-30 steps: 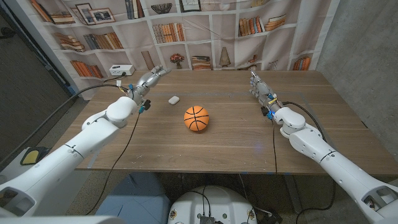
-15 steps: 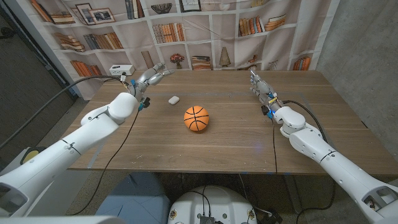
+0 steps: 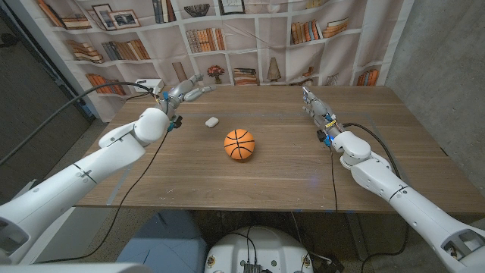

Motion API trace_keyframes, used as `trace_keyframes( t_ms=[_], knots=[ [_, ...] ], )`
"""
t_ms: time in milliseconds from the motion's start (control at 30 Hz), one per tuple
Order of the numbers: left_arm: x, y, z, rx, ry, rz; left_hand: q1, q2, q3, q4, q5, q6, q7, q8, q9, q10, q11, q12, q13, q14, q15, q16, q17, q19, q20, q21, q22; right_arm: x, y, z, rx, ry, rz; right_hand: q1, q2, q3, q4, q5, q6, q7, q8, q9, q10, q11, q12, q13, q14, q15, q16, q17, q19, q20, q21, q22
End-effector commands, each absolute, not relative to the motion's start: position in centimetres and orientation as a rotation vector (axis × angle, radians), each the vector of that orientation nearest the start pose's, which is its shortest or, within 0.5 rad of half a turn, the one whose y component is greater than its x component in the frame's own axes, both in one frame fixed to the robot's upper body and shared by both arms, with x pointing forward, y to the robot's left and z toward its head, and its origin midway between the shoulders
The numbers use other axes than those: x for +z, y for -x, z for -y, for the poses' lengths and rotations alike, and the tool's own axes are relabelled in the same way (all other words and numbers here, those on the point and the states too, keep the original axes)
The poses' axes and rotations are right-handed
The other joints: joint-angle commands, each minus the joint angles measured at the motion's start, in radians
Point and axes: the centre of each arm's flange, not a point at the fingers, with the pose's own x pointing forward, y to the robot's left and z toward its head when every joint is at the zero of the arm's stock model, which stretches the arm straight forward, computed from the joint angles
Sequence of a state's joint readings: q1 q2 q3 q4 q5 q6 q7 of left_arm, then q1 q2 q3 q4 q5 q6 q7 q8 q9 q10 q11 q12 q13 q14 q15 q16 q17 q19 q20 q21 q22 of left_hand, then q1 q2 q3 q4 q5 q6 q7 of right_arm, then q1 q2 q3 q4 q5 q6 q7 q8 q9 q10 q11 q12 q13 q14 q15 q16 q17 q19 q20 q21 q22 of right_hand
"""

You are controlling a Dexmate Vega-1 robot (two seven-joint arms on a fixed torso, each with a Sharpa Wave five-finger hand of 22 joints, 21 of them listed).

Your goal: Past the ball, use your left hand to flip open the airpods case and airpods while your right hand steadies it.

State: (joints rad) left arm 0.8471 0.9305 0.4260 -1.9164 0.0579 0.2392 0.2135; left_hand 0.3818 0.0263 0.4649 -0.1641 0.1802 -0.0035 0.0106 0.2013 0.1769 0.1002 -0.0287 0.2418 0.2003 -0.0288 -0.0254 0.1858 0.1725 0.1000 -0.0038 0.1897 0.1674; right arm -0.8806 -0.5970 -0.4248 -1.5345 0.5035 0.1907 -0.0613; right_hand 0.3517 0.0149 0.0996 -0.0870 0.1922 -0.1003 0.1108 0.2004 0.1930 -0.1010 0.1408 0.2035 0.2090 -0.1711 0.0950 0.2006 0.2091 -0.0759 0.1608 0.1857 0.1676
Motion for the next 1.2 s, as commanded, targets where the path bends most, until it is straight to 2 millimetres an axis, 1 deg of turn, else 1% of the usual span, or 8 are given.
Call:
trace_keyframes(
  t_ms=[33,467,733,767,833,867,933,1200],
  knots=[
    [8.4,-56.4,-27.5,0.151,-1.092,0.711,0.009,0.000,0.004,0.002,-0.003,0.006,-0.002,-0.003,0.001,0.006,0.003,0.001,0.000,0.000,-0.008,-0.001,0.001,-0.002,-0.004,0.001,0.003,-0.5,-61.5,24.6,0.233,0.158,0.633,0.011,-0.002,0.001,-0.004,-0.003,-0.003,0.001,0.001,0.002,0.000,0.006,0.002,0.002,-0.081,0.003,0.000,0.003,-0.005,0.001,0.001,0.003],
    [8.9,-56.4,-27.8,0.213,-1.160,0.766,0.016,0.001,0.003,0.002,-0.005,-0.006,-0.012,-0.010,0.002,-0.001,-0.004,-0.004,0.000,-0.004,-0.010,-0.003,0.001,-0.002,-0.003,0.000,0.003,-0.9,-61.6,25.0,0.220,0.145,0.627,0.012,-0.002,0.001,-0.006,-0.004,-0.002,0.001,0.001,0.003,0.000,0.005,0.003,0.001,-0.081,0.003,0.001,0.002,-0.005,0.002,0.002,0.003],
    [9.0,-56.1,-27.6,0.257,-1.218,0.820,0.028,-0.028,-0.006,-0.008,-0.005,-0.012,-0.031,-0.012,0.002,0.005,-0.029,-0.003,0.001,-0.002,-0.027,-0.003,0.001,0.003,-0.016,0.000,0.002,-0.9,-61.7,25.1,0.211,0.141,0.617,0.012,-0.001,0.001,-0.006,-0.004,-0.002,0.001,0.001,0.003,0.000,0.005,0.004,0.001,-0.081,0.004,0.002,0.002,-0.007,0.003,0.001,0.003],
    [9.0,-56.0,-27.6,0.267,-1.228,0.828,0.042,-0.038,-0.006,-0.011,-0.003,-0.016,-0.067,-0.011,0.003,-0.004,-0.034,-0.008,0.002,-0.009,-0.029,-0.005,0.002,-0.003,-0.013,-0.003,0.002,-1.0,-61.7,25.2,0.210,0.134,0.618,0.012,-0.001,0.001,-0.007,-0.004,-0.002,0.001,0.001,0.003,0.000,0.005,0.004,0.001,-0.081,0.004,0.002,0.002,-0.007,0.002,0.001,0.003],
    [9.1,-55.9,-27.5,0.273,-1.268,0.829,0.053,-0.045,-0.007,-0.011,-0.002,-0.019,-0.092,-0.012,0.003,-0.006,-0.043,-0.009,0.003,-0.009,-0.029,-0.004,0.002,-0.011,-0.004,-0.005,0.002,-1.2,-61.8,25.2,0.208,0.111,0.620,0.012,-0.001,0.001,-0.007,-0.004,-0.001,0.001,0.001,0.003,0.000,0.005,0.004,0.001,-0.083,0.004,0.001,0.002,-0.007,0.003,0.001,0.003],
    [9.1,-55.9,-27.5,0.273,-1.269,0.828,0.054,-0.046,-0.007,-0.011,-0.002,-0.023,-0.092,-0.013,0.003,-0.006,-0.044,-0.009,0.003,-0.009,-0.030,-0.004,0.002,-0.012,-0.004,-0.006,0.002,-1.2,-61.9,25.2,0.208,0.111,0.621,0.012,-0.001,0.001,-0.007,-0.004,-0.001,0.001,0.001,0.003,0.001,0.004,0.004,0.001,-0.082,0.004,0.001,0.002,-0.007,0.003,0.001,0.003],
    [9.5,-55.8,-27.2,0.282,-1.356,0.824,0.060,-0.056,-0.011,-0.009,-0.001,-0.052,-0.068,-0.022,0.004,-0.006,-0.050,-0.009,0.005,-0.011,-0.032,-0.004,0.003,-0.016,-0.002,-0.006,0.002,-1.2,-61.9,25.4,0.199,0.118,0.632,0.011,-0.001,0.001,-0.007,-0.005,0.002,0.000,0.003,0.003,0.002,0.004,0.005,0.001,-0.082,0.004,0.002,0.002,-0.008,0.003,0.001,0.003],
    [9.7,-55.7,-27.1,0.284,-1.421,0.813,0.065,-0.068,-0.019,-0.002,0.001,-0.126,-0.070,-0.035,0.005,-0.004,-0.057,-0.008,0.008,-0.014,-0.030,-0.004,0.003,-0.023,0.001,-0.006,0.003,-1.4,-62.6,25.8,0.210,0.097,0.621,0.010,0.000,0.001,-0.007,-0.005,0.013,-0.004,0.006,0.003,0.011,0.000,0.009,0.001,-0.080,0.003,0.003,0.002,-0.010,0.002,0.001,0.003]
  ],
)
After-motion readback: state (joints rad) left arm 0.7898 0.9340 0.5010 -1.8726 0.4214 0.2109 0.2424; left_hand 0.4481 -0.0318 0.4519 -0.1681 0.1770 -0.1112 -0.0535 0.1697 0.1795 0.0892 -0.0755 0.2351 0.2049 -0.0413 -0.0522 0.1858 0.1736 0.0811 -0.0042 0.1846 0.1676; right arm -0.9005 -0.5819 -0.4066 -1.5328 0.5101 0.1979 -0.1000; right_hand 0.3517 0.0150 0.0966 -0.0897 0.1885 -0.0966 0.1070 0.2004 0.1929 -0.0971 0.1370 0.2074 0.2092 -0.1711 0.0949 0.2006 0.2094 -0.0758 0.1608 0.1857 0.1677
